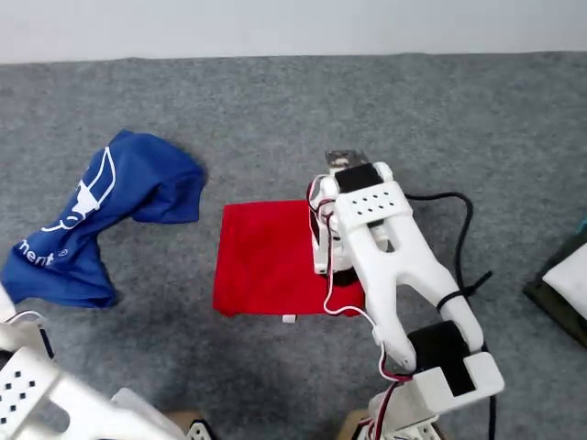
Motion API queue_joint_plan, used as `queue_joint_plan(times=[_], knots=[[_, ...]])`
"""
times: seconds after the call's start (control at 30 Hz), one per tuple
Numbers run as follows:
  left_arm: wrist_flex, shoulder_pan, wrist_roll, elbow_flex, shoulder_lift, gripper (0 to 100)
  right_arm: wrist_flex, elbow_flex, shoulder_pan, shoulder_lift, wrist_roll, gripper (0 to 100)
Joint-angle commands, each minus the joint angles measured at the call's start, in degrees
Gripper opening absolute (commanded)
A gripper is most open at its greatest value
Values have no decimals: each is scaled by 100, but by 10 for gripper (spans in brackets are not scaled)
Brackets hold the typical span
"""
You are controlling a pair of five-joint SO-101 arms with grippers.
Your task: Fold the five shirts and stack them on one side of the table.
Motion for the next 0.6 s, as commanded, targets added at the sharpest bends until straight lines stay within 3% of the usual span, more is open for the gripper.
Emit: queue_joint_plan(times=[0.0,0.23,0.57], knots=[[-123,26,62,-145,-70,4,-532,475,330,-295,-9,10],[-114,0,70,-119,-70,3,-1552,1732,655,-303,571,10],[-149,0,70,-110,-70,3,-831,519,752,-1226,589,12]])
